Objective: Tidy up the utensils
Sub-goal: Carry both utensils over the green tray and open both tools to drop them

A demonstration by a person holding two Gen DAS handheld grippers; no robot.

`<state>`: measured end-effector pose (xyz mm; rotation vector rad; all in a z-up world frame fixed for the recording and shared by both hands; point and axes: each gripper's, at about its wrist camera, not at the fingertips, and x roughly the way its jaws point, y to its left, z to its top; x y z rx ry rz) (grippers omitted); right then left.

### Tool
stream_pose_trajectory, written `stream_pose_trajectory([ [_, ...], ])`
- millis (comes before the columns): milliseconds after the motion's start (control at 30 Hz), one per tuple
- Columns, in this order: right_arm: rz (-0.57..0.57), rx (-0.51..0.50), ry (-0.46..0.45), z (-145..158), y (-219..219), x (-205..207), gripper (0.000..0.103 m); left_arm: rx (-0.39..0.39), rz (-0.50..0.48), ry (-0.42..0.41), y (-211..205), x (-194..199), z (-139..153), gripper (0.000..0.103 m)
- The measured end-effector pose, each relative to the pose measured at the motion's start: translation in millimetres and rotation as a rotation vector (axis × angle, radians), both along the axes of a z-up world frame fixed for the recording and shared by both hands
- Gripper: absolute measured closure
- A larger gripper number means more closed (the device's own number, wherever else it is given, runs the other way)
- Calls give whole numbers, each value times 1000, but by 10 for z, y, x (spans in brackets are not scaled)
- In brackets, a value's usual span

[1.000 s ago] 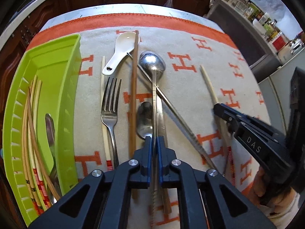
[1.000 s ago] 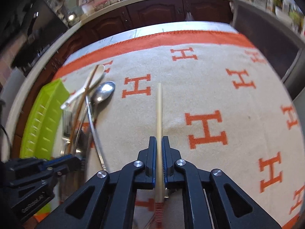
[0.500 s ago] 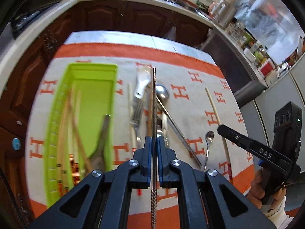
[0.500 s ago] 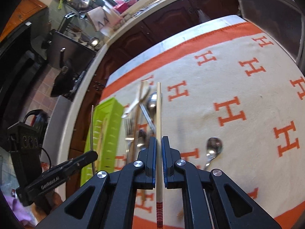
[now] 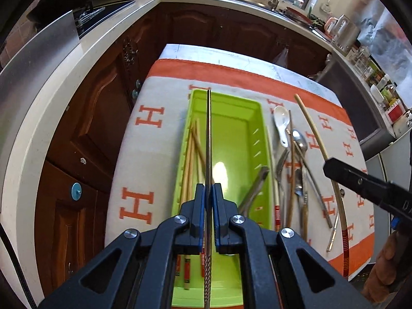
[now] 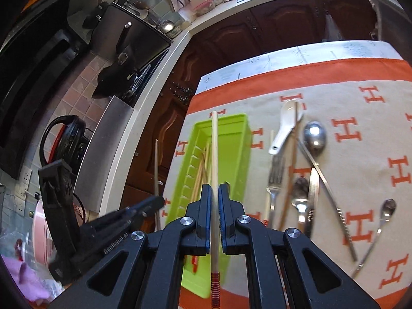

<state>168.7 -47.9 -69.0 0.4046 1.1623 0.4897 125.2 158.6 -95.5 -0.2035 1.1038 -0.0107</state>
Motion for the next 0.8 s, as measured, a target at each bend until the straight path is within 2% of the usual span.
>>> stream_pose_trajectory([
  [100, 7, -28, 9, -74, 268, 121, 98, -4, 0, 6, 70, 12, -80, 96],
  [167, 15, -44, 26, -165, 417, 198, 98, 1, 2, 1, 111, 12, -98, 82],
  [233, 17, -62, 27, -238, 525, 263, 98, 18, 16, -12, 150, -1, -90, 72],
  [400, 10, -91, 43, -407, 705, 375, 97, 14, 52, -45, 288, -79, -24, 61],
  [567, 6, -108, 85, -600, 812, 479, 95, 29, 78, -83, 384, -185, 69, 57],
  [667, 4, -120, 85, -630, 824, 478, 88, 39, 96, -94, 422, -239, 102, 55],
  [800, 24, -133, 74, -600, 816, 409, 87, 38, 107, -93, 440, -297, 111, 55],
])
